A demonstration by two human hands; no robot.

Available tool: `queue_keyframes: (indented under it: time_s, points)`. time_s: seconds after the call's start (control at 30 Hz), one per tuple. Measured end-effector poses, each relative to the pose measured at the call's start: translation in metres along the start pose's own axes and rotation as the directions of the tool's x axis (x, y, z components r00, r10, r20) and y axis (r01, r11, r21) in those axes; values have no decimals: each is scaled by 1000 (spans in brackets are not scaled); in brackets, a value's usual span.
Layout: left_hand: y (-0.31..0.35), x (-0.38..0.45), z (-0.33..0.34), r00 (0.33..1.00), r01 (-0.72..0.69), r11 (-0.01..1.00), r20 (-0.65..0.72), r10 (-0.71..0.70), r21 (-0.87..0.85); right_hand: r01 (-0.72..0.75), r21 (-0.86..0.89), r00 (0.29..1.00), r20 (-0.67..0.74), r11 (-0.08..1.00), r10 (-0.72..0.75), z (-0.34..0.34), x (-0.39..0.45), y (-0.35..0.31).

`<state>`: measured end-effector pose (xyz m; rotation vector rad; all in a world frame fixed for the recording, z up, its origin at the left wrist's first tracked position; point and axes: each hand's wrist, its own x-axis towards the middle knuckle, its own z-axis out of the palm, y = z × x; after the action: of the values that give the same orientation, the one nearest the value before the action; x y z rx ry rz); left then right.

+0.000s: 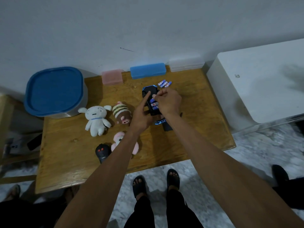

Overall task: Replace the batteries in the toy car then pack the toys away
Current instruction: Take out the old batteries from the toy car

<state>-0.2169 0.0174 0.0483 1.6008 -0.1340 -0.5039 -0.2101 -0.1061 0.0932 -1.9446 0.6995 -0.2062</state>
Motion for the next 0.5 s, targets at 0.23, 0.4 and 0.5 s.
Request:
queue_keyframes:
  time_s: [0.23,0.4,0.5]
  points:
    - [3,4,-8,1000,-4,998,11,3,57,100,124,995,-9,987,-99,-19,13,-1]
    - [6,6,-11,1000,12,999,26,-13,45,284,-214,903,387,935,-186,-20,19,-1]
    - [9,8,-11,999,1,999,43,-3,50,385,-312,872,431,869,-231,-18,16,-4]
